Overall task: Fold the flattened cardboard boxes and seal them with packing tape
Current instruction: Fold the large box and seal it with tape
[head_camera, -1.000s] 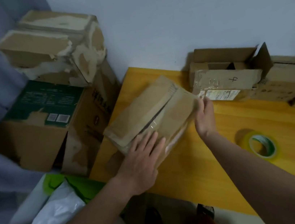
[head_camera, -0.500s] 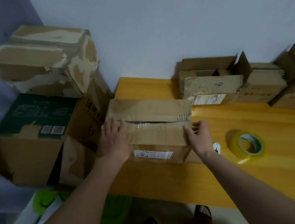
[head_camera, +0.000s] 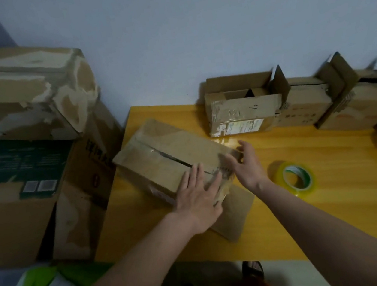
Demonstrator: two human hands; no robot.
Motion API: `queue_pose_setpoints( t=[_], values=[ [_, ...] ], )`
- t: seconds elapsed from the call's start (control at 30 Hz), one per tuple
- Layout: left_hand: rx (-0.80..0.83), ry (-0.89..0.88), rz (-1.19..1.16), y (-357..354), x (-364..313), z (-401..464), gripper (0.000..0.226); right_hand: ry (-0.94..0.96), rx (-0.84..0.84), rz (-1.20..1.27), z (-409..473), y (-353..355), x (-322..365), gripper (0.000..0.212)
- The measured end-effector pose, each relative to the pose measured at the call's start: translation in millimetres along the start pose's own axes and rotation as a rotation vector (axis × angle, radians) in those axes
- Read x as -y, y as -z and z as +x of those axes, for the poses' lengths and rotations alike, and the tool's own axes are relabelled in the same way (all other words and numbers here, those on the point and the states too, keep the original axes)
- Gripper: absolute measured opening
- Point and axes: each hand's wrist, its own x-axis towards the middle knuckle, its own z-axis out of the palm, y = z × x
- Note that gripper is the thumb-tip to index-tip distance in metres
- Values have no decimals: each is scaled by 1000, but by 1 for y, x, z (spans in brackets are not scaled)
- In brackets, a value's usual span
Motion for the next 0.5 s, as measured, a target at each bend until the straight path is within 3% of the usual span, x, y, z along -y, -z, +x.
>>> queue_pose_setpoints(
  t=[0.07, 0.13, 0.23, 0.37, 0.5],
  values=[
    [-3, -98, 70, -1, 17, -7, 74, -18, 130, 15, 2, -4, -3, 47],
    [-9, -94, 126, 0, 34, -11, 79, -8, 155, 134, -6, -12, -8, 37],
    [-35, 33, 58, 1, 33, -7, 84, 11, 93, 209, -17, -24, -12, 37],
    [-151, 162, 54, -13, 11, 10, 72, 23, 103, 205, -15, -21, -12, 36],
    [-133, 238, 84, -3, 14, 19, 88, 4, 181, 11, -11, 3, -35, 38]
  ],
)
